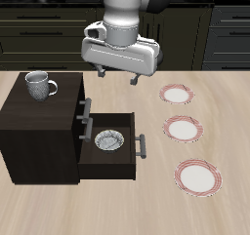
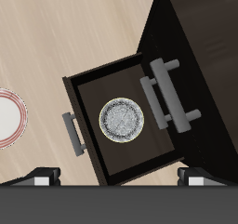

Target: Place the bowl on the nearest plate relative to the robot

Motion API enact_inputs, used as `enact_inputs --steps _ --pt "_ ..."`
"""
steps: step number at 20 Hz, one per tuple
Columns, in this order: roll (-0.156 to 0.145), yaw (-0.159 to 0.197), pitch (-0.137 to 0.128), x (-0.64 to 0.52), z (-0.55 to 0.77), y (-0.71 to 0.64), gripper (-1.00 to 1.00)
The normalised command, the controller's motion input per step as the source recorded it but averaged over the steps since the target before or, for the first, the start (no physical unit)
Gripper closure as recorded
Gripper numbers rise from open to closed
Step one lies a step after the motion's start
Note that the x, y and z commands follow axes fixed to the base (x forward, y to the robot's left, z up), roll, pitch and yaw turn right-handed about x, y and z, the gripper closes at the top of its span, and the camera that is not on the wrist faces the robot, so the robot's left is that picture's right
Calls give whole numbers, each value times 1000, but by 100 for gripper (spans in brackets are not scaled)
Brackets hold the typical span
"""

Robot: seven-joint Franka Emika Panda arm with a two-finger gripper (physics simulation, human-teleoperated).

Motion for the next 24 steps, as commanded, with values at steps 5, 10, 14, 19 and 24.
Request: enact_inputs --steps 5,10,14,19,24 --pt "-39 -220 -36 43 43 -131 -100" --pt "-73 -235 4 73 -113 -77 -100" --pt "-24 -253 -36 -47 -104 -43 -100" --pt "-5 -128 3 28 -152 42 -100" --pt "22 -71 5 71 -202 72 -100"
